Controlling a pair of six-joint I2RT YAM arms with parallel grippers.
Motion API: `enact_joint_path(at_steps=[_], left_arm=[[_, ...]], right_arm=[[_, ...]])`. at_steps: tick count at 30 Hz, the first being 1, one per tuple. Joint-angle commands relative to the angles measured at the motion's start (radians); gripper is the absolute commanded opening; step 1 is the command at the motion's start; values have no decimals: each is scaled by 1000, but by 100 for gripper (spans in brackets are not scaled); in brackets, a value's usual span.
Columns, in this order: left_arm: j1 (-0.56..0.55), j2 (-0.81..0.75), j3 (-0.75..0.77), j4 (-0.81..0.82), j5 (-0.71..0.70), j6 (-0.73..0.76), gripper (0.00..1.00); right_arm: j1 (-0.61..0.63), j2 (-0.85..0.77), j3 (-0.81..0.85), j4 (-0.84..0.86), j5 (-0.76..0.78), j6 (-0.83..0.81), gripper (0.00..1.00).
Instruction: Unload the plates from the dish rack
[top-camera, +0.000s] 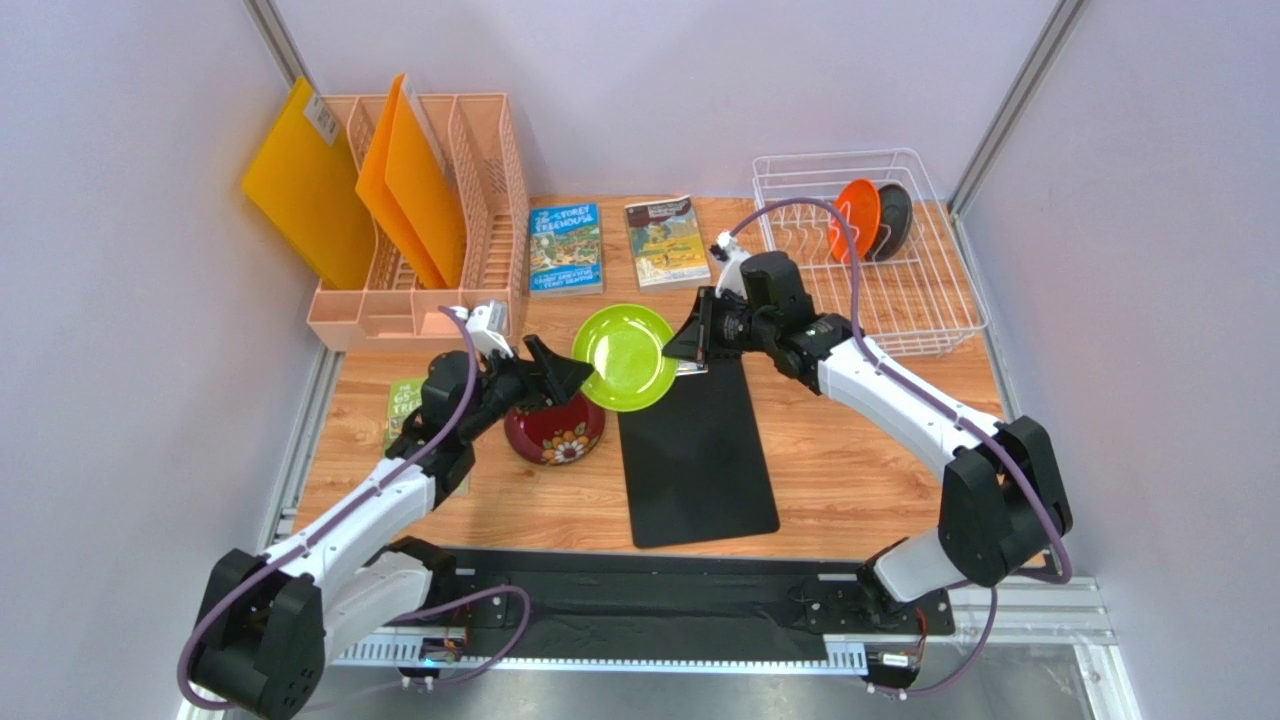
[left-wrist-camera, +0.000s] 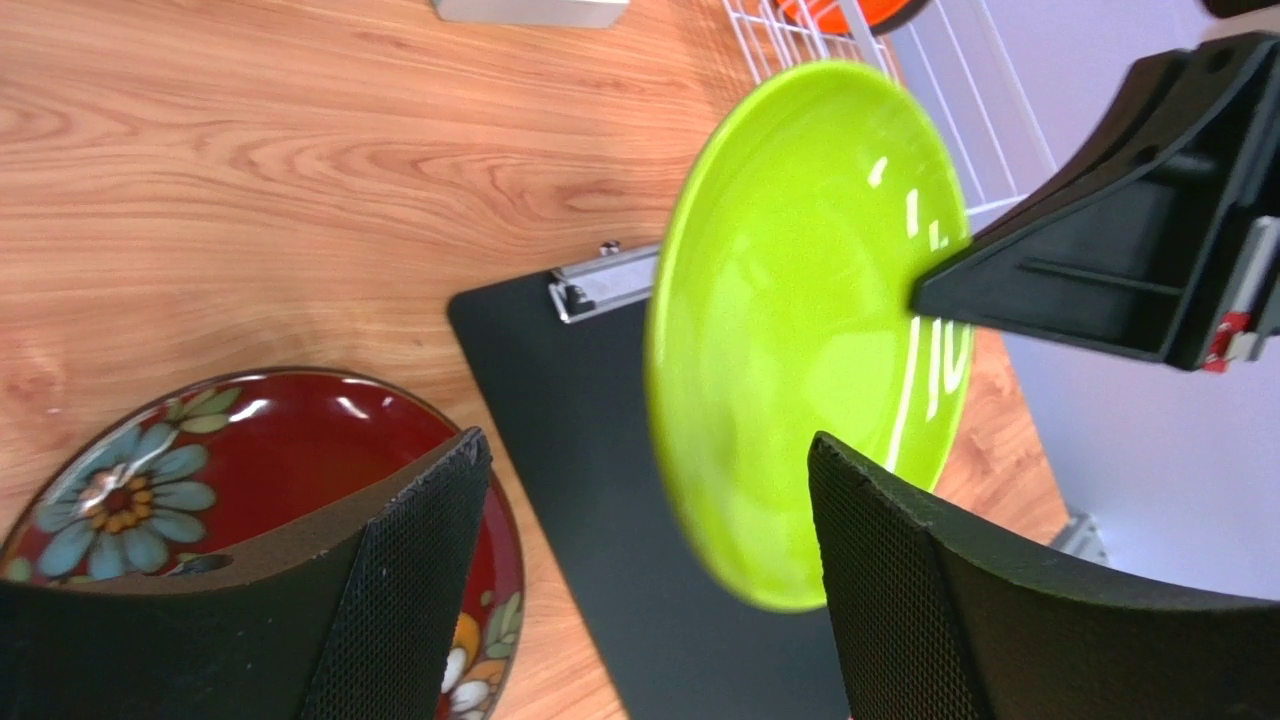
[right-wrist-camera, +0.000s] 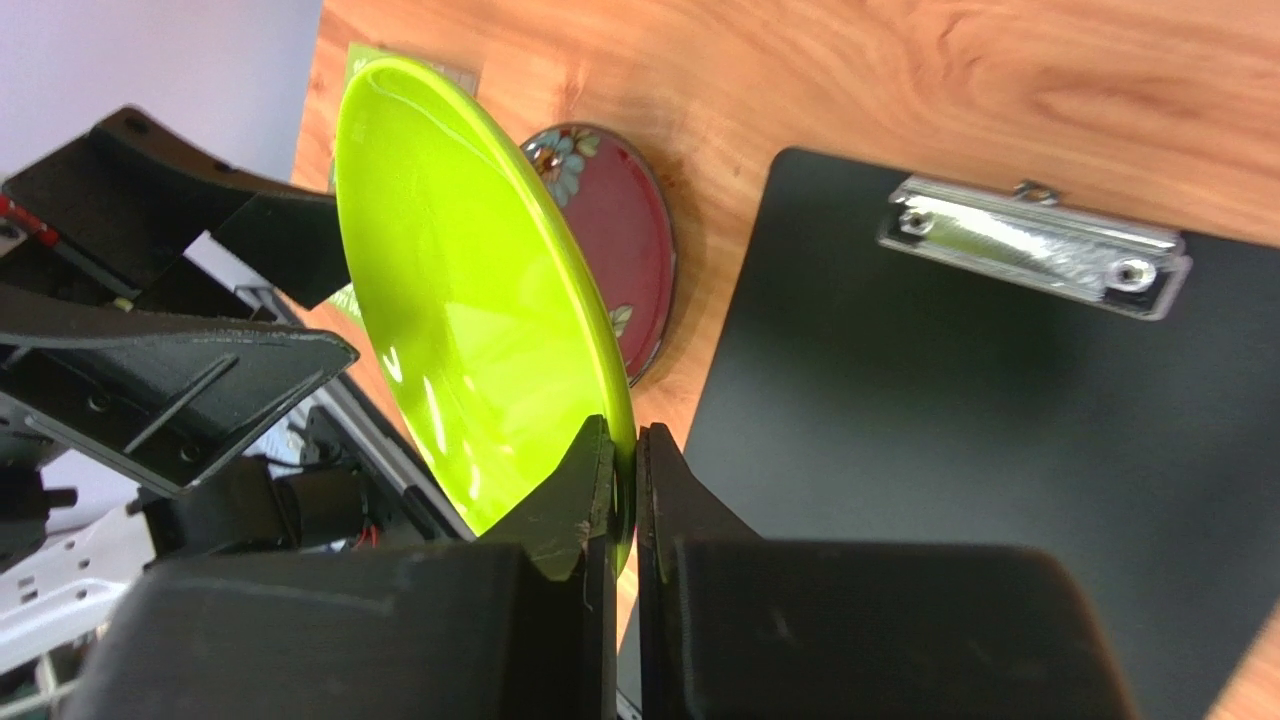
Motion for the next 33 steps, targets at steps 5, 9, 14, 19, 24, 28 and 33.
enact_joint_path(at_steps=[5, 9, 14, 19, 24, 28, 33], left_arm=[[-5, 43, -16, 157, 62, -66, 35], [-5, 49, -28, 140, 47, -69, 0], [-5, 44, -36, 99, 28, -57, 0], [-5, -51, -39, -113, -160, -48, 0], [-6, -169, -47, -350, -384, -32, 0], [-3, -211, -70, -429, -470, -32, 0], [-3, -191, -114, -402, -475, -74, 0]], right_arm=[[20, 10, -14, 138, -115, 58, 0], [20, 17, -16, 158, -153, 67, 0], [20, 52, -4, 158, -212, 70, 15], [18, 48, 16, 74, -114, 22, 64], [-9, 19, 53, -68, 37, -77, 66], [-49, -10, 56, -110, 63, -112, 66], [-104, -41, 59, -144, 68, -137, 67]])
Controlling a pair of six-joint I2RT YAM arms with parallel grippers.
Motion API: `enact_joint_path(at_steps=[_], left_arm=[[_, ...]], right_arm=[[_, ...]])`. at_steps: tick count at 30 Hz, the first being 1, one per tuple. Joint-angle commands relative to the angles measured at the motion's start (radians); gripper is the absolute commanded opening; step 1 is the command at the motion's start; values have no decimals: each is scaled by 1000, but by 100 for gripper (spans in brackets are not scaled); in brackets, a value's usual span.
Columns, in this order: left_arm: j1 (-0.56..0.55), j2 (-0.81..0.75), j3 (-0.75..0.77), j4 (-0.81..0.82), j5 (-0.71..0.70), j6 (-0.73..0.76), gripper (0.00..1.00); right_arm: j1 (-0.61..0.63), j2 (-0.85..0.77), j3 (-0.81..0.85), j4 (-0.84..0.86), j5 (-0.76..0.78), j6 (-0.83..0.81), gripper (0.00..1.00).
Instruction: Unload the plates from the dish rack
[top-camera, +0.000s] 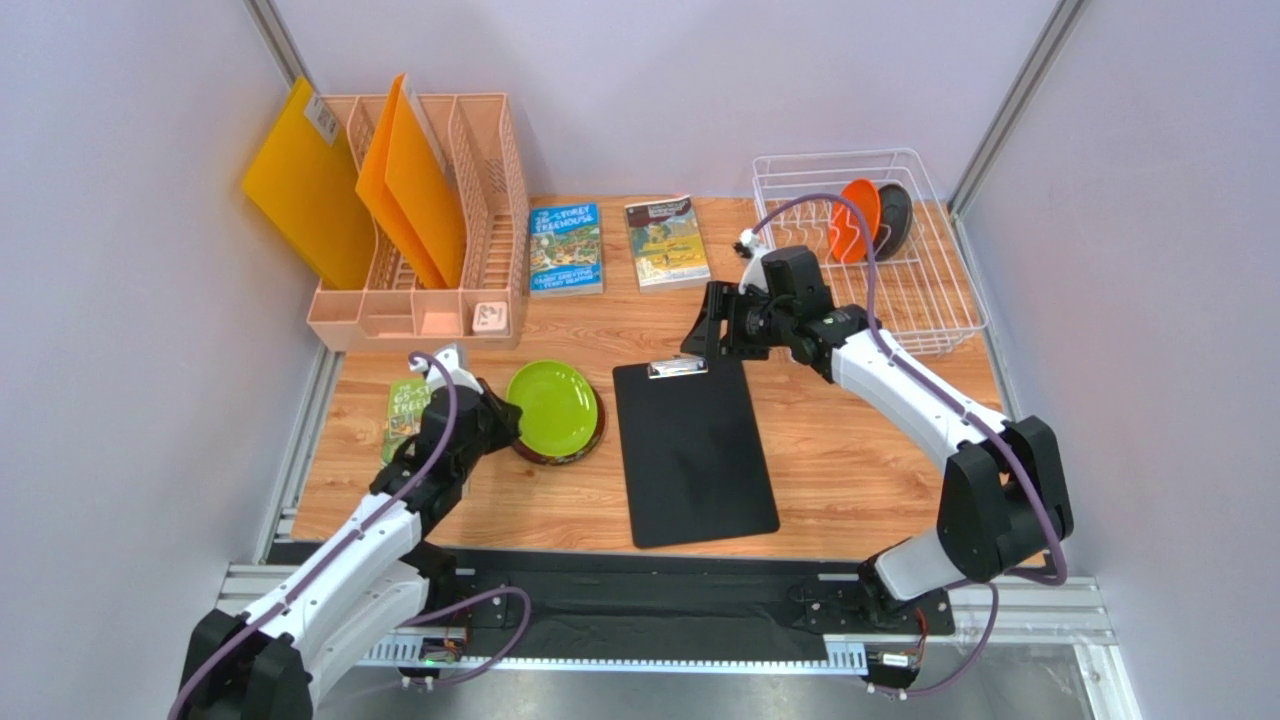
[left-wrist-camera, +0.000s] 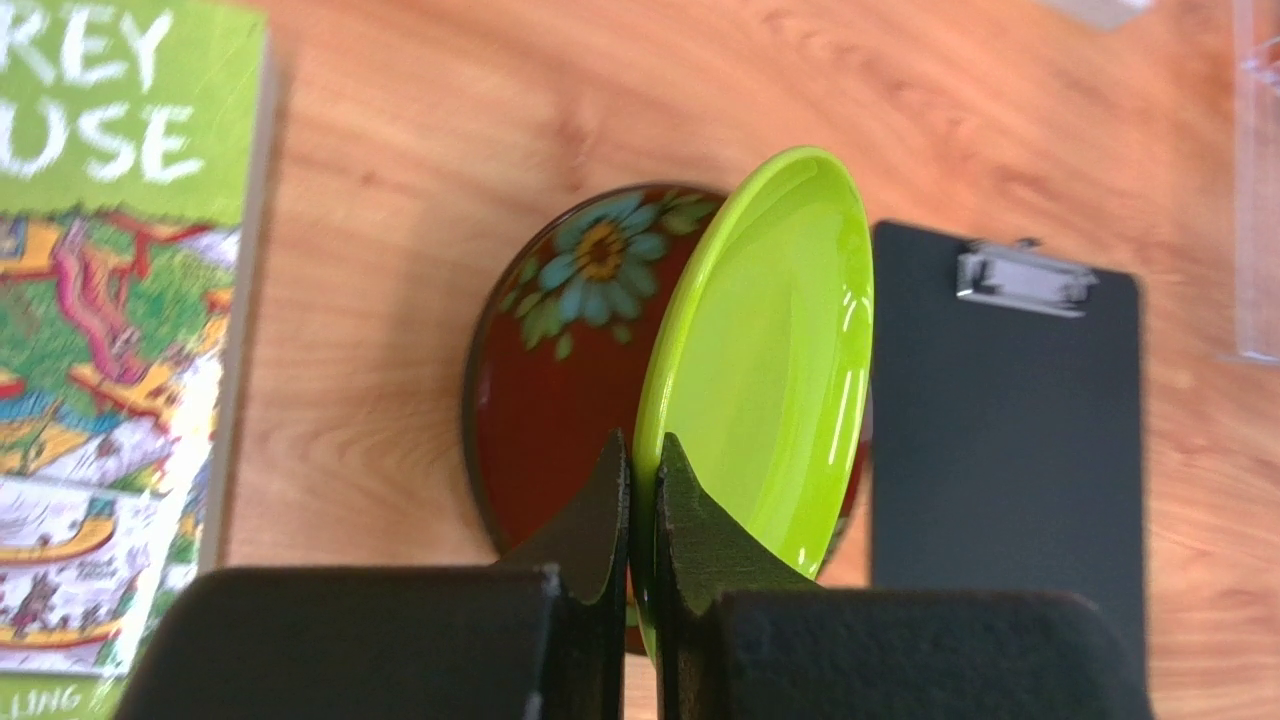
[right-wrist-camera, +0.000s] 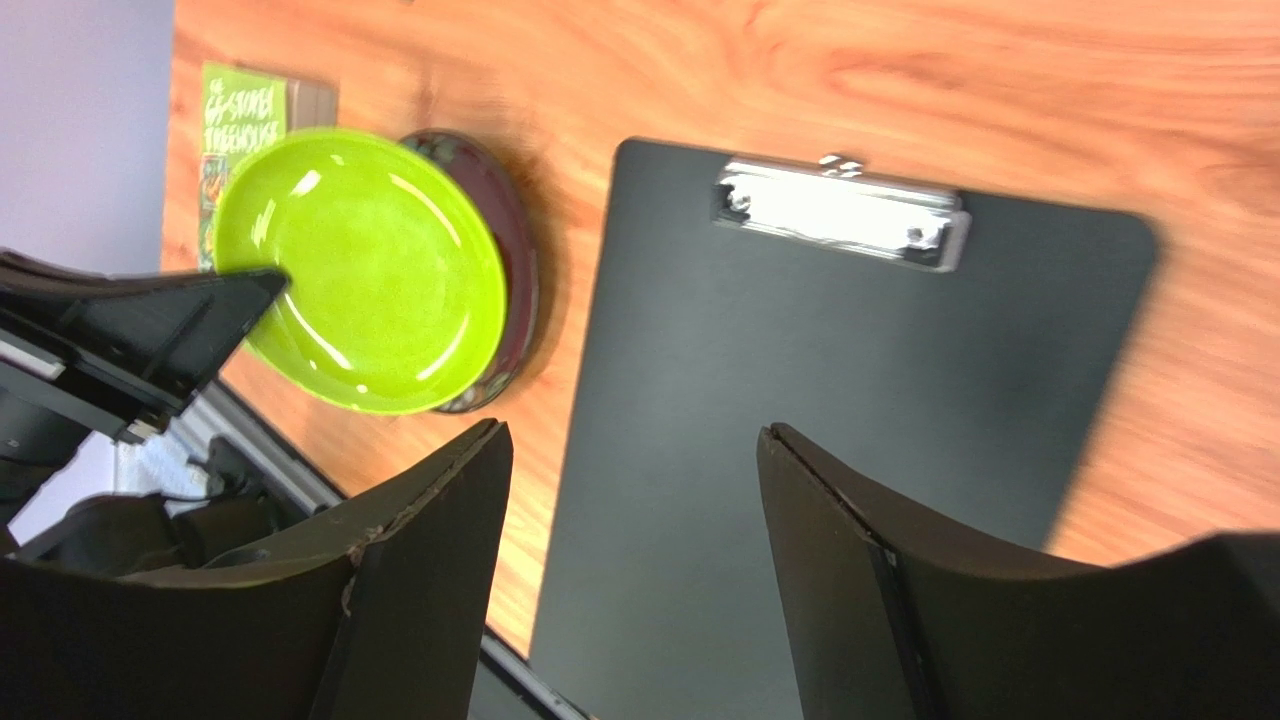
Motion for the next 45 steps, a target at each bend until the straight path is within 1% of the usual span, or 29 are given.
enact_joint_path(at_steps=[1, 4, 7, 8, 10, 12, 14, 15, 17, 19, 20, 21, 23, 25, 26, 27, 28, 29, 30, 31, 32, 33, 34, 35, 36, 37, 39, 41, 45], left_arm=[[1, 20, -39, -3, -51, -28, 0], [1, 68, -55, 35, -46, -40, 0], [1, 89, -64, 54, -40, -50, 1], [1, 91, -66, 55, -40, -50, 11], [1, 91, -70, 57, -38, -53, 20], [1, 86, -72, 54, -37, -54, 37], [1, 77, -78, 49, -40, -56, 49], [1, 74, -78, 43, -41, -56, 50], [1, 66, -79, 31, -44, -56, 57], [1, 59, -75, 19, -52, -54, 59], [1, 56, -70, 3, -57, -54, 62], [1, 51, -67, -7, -60, -51, 63], [1, 39, -50, -33, -71, -41, 65], [1, 22, -20, -53, -61, -16, 66], [1, 14, -6, -60, -49, 1, 68], [1, 10, 8, -60, -35, 28, 70], [1, -1, 40, -55, 3, 44, 74], [1, -1, 57, -49, 29, 64, 82], [1, 0, 94, -41, 60, 84, 82], [1, 11, 112, -21, 130, 126, 84], [1, 20, 129, -9, 170, 146, 87], [1, 48, 167, 0, 246, 165, 98], [1, 65, 187, 14, 289, 197, 99], [1, 83, 204, 22, 331, 214, 99], [1, 114, 229, 35, 404, 225, 99], [1, 129, 235, 57, 434, 231, 99], [1, 167, 246, 114, 501, 245, 99], [-1, 187, 247, 150, 523, 257, 99], [1, 227, 246, 184, 558, 283, 99]], right_arm=[[-38, -62, 49, -40, 32, -58, 67], [-61, -70, 60, -60, 34, -75, 67], [-77, -72, 91, -94, 74, -99, 68], [-81, -69, 101, -118, 109, -116, 68], [-89, -59, 128, -147, 155, -133, 68], [-98, -44, 172, -192, 244, -158, 69], [-120, -30, 209, -219, 294, -173, 70], [-132, -29, 217, -223, 299, -175, 70], [-170, -20, 230, -227, 296, -173, 70], [-193, -12, 253, -230, 315, -172, 70], [-218, -1, 261, -233, 334, -173, 71], [-229, 6, 284, -236, 357, -169, 71], [-261, 40, 310, -244, 461, -164, 73], [-278, 72, 364, -244, 520, -176, 73], [-291, 118, 384, -240, 581, -184, 73], [-298, 144, 407, -241, 601, -188, 73], [-313, 173, 468, -240, 618, -205, 73], [-318, 231, 496, -237, 661, -211, 73], [-322, 259, 532, -236, 690, -216, 73], [-333, 313, 587, -224, 710, -237, 73], [-341, 341, 626, -221, 735, -250, 73], [-344, 368, 667, -232, 749, -254, 73], [-356, 419, 744, -241, 762, -273, 73], [-361, 447, 778, -238, 769, -280, 73], [-367, 474, 816, -240, 770, -287, 73], [-377, 534, 863, -252, 773, -294, 73], [-385, 597, 982, -270, 796, -323, 73], [-391, 678, 1070, -292, 812, -358, 73], [-411, 752, 1117, -267, 842, -392, 73]])
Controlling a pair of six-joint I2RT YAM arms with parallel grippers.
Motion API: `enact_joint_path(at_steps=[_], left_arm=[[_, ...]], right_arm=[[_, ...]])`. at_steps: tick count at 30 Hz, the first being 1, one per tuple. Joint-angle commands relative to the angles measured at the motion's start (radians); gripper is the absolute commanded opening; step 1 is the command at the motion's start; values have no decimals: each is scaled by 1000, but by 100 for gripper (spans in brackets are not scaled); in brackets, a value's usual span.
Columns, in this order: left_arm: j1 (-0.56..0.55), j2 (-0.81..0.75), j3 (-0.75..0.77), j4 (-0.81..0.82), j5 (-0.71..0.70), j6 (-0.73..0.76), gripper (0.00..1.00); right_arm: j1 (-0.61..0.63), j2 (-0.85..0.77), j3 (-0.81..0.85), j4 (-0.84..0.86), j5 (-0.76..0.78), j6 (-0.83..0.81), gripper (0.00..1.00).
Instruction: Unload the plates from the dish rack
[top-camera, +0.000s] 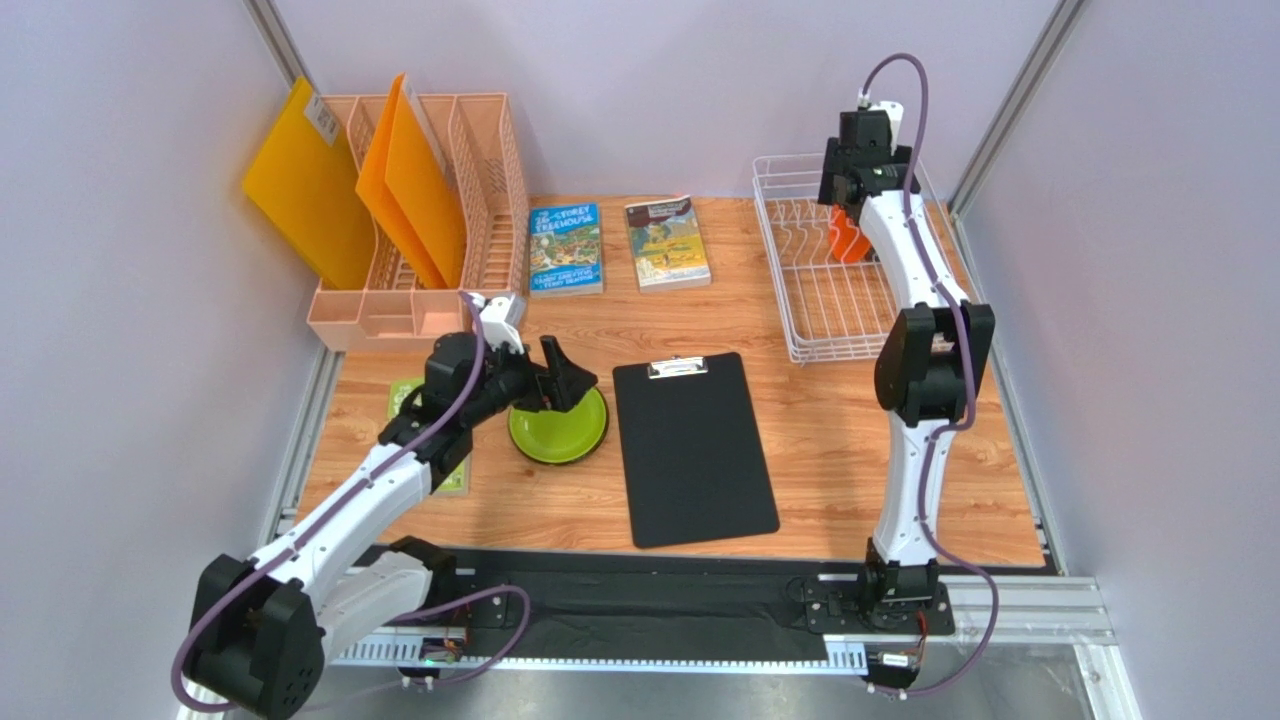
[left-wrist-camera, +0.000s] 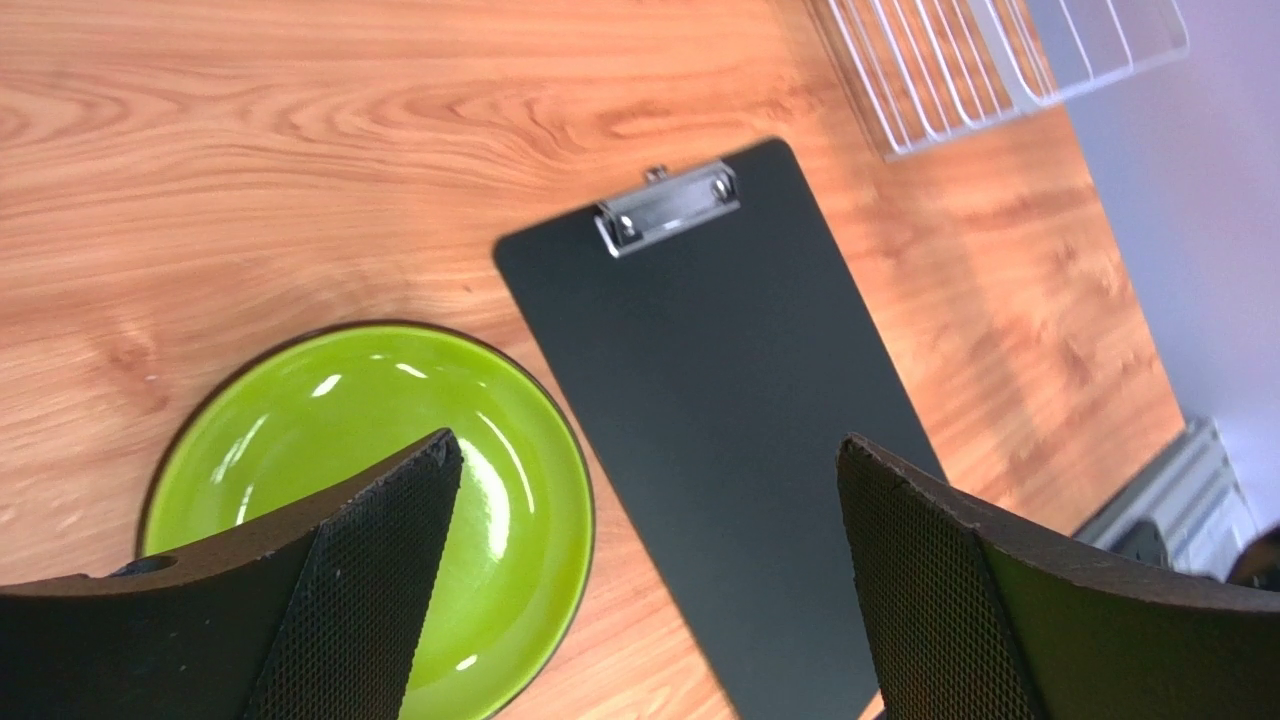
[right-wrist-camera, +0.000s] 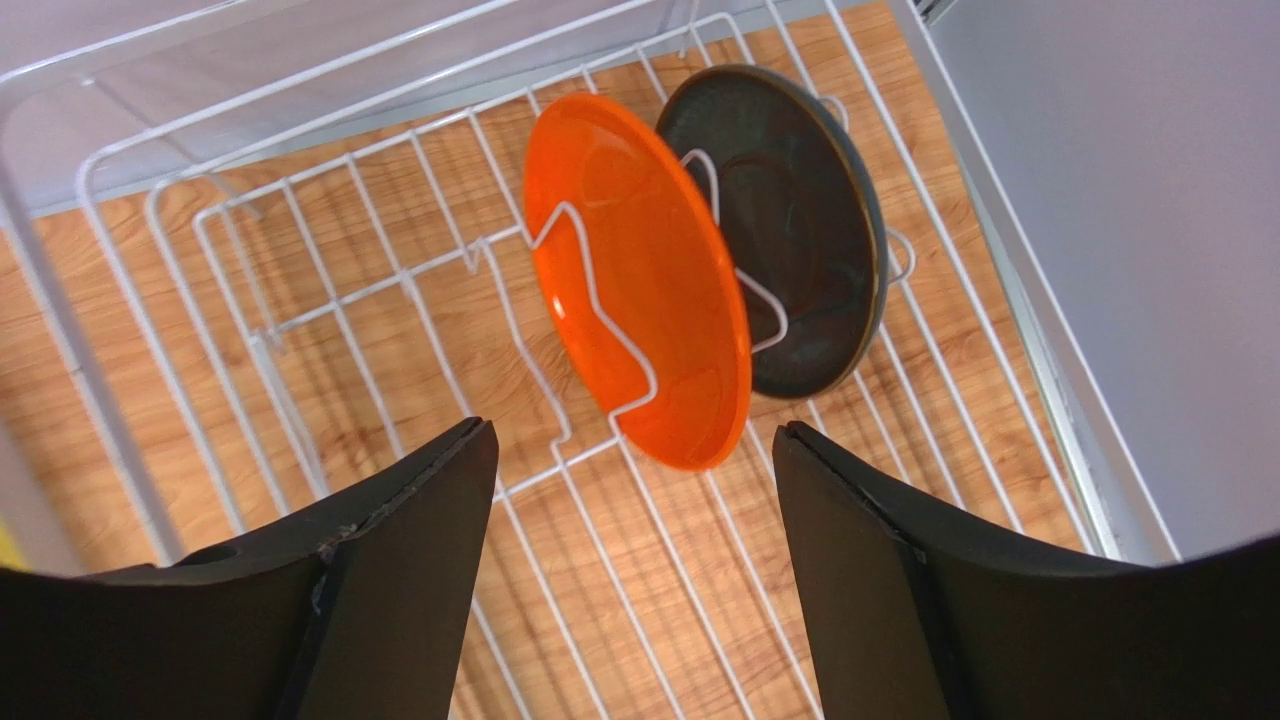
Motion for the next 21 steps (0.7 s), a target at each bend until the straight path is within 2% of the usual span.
enact_joint_path(at_steps=[1, 6, 8, 11, 12, 13, 15, 17, 20, 21], left_arm=[[-2, 32, 22, 89, 102, 63, 99], [-1, 85, 30, 99, 101, 77, 99], [-2, 102, 30, 112, 101, 74, 99], [-1, 130, 36, 122, 104, 71, 99], [-1, 142, 35, 125, 104, 69, 99], [-1, 147, 32, 132, 101, 68, 99], [-1, 162, 32, 137, 99, 66, 99], [-1, 168, 32, 140, 96, 62, 99], [-1, 182, 27, 143, 90, 52, 99], [-1, 187, 24, 146, 85, 52, 99]], right_arm=[[-34, 76, 83, 20, 61, -73, 73], [-57, 111, 83, 57, -10, -77, 70], [-101, 128, 86, 62, -43, -80, 68], [-117, 138, 79, 72, -104, -97, 61], [-120, 139, 73, 77, -110, -100, 50], [-121, 139, 65, 81, -136, -111, 43], [-124, 141, 53, 89, -162, -113, 32], [-128, 139, 34, 100, -231, -113, 27], [-129, 135, 14, 112, -306, -145, 14], [-129, 133, 8, 120, -325, -146, 5]])
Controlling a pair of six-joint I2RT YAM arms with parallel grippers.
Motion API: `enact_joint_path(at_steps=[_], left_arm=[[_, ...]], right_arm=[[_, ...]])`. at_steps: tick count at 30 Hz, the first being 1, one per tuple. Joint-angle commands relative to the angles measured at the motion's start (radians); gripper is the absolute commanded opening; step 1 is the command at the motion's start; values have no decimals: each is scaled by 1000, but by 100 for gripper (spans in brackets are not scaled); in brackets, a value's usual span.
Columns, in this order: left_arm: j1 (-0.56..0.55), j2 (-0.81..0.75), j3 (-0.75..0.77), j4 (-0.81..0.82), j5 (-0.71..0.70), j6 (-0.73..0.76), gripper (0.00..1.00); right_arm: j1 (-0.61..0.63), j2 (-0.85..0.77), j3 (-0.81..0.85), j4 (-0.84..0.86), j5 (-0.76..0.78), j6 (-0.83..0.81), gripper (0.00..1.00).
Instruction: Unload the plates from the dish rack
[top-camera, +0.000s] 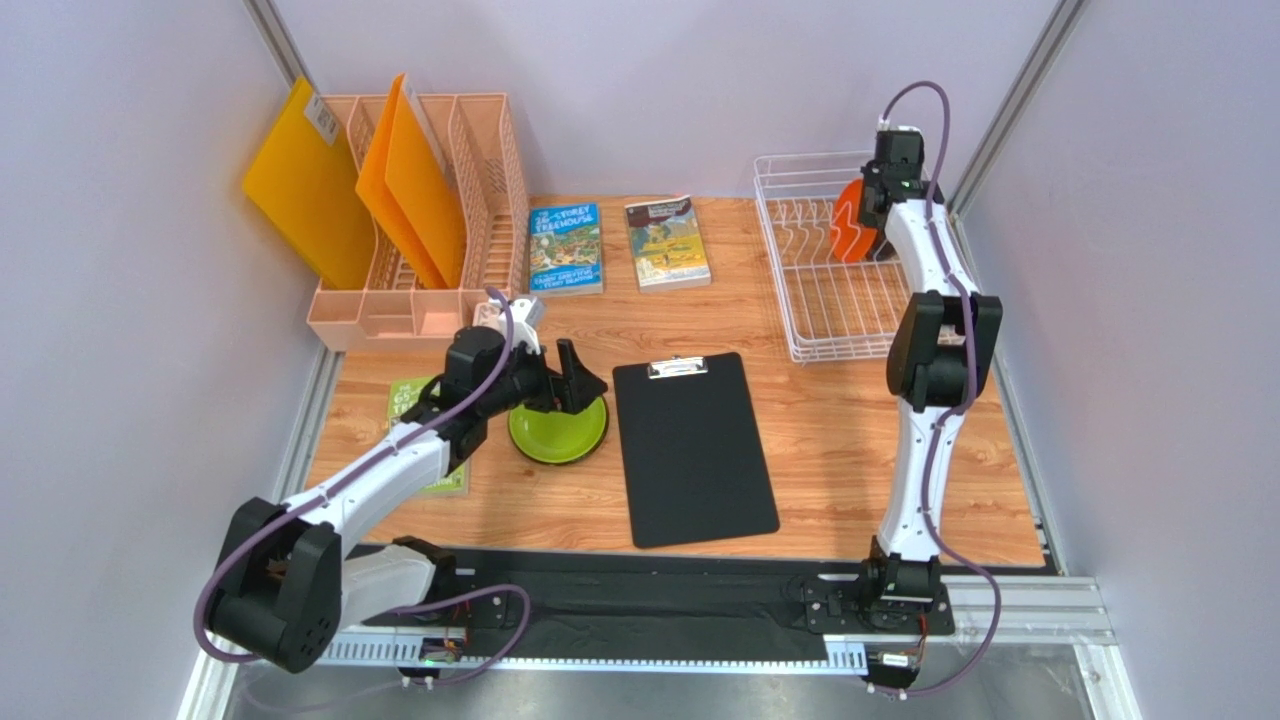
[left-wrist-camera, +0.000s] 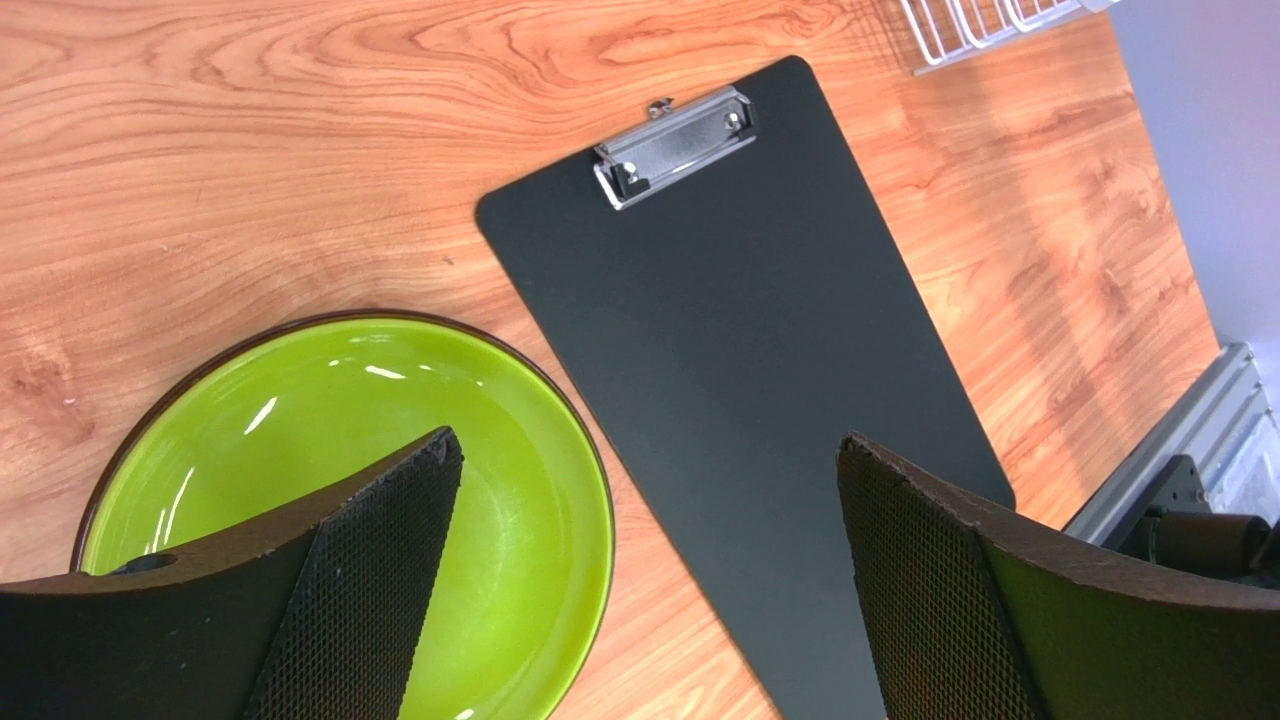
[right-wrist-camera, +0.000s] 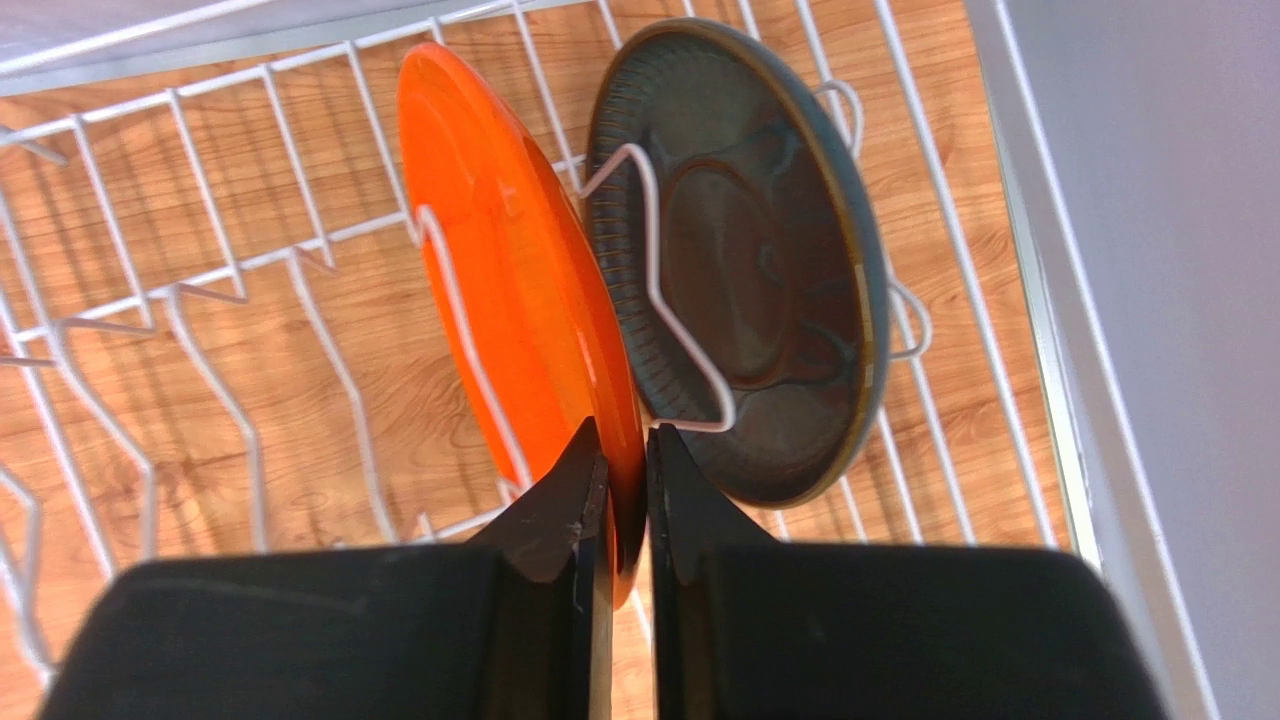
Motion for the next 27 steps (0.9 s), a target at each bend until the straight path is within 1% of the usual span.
enact_joint_path(at_steps=[1, 7, 9, 11, 12, 13, 16, 17, 18, 22, 27], left_arm=[[0, 12, 22, 56, 3, 1, 99], [0, 20, 12, 60, -5, -3, 99], [-1, 20, 12, 53, -12, -2, 99], [-1, 20, 12, 51, -20, -3, 99], [0, 18, 13, 45, -29, -3, 99], [-1, 17, 13, 40, -32, -2, 99], [0, 14, 24, 13, -52, -5, 99], [0, 9, 30, 4, -58, -3, 99], [0, 6, 30, -7, -66, -3, 99], [0, -11, 35, -41, -100, -6, 99], [0, -20, 31, -62, -121, -17, 99]], right_arm=[[1, -17, -27, 66, -170, -35, 0], [1, -72, -111, 106, -211, -29, 0], [10, -127, -181, 133, -206, -17, 0], [28, -179, -246, 161, -128, -21, 0], [51, -232, -278, 192, -90, -26, 0], [59, -260, -348, 210, -18, -44, 0], [115, -363, -471, 310, 100, -55, 0], [120, -383, -492, 334, 116, -52, 0], [123, -409, -501, 363, 128, -49, 0], [152, -437, -498, 399, 301, -82, 0], [171, -441, -493, 410, 403, -101, 0]])
